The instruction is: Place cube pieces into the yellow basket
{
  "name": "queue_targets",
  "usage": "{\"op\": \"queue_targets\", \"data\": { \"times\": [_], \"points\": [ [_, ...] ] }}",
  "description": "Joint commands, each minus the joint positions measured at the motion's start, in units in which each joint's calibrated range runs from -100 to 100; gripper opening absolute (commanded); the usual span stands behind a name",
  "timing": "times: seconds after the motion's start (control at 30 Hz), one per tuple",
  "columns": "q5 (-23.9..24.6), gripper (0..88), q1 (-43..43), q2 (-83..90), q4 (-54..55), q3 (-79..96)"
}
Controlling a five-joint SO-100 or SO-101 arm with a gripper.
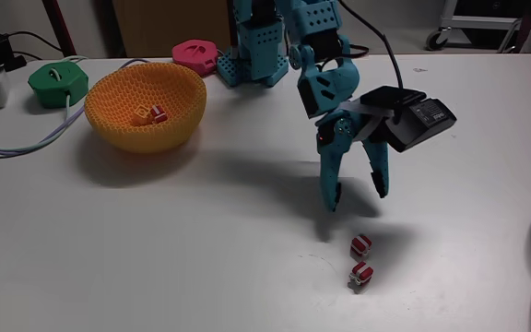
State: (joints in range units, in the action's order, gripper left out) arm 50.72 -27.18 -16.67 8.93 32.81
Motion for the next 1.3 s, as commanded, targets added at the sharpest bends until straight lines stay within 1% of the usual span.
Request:
{"op": "queue_targets", "data": {
  "times": [0.0, 0.17, 0.4, 0.53, 0.6, 0.63, 0.73, 0.83, 0.93, 1.07, 1.17, 1.27],
  "points": [
    [1.03, 42.4, -0.50, -9.84, 7.40, -10.71],
    [0.20, 41.7, 1.27, -19.40, 8.62, -22.36],
    [-1.07, 40.4, 6.67, -20.26, 8.62, -23.03],
    [-0.73, 36.0, 8.35, -22.72, 8.71, -25.44],
    [0.29, 29.3, 8.35, -24.42, 8.45, -26.89],
    [0.83, 23.8, 8.26, -25.09, 8.36, -27.46],
    [1.56, 0.5, 8.26, -25.84, 7.66, -28.23],
    [-0.73, 0.0, 8.72, -23.29, 5.75, -27.66],
    [-4.64, 0.0, 10.40, -14.48, -5.28, -26.98],
    [-11.38, 0.0, 15.43, 5.41, -33.78, -25.06],
    [-16.31, 0.0, 21.96, 21.32, -49.94, -20.53],
    [-20.81, 0.0, 31.00, 36.37, -64.97, -16.97]
  ]
}}
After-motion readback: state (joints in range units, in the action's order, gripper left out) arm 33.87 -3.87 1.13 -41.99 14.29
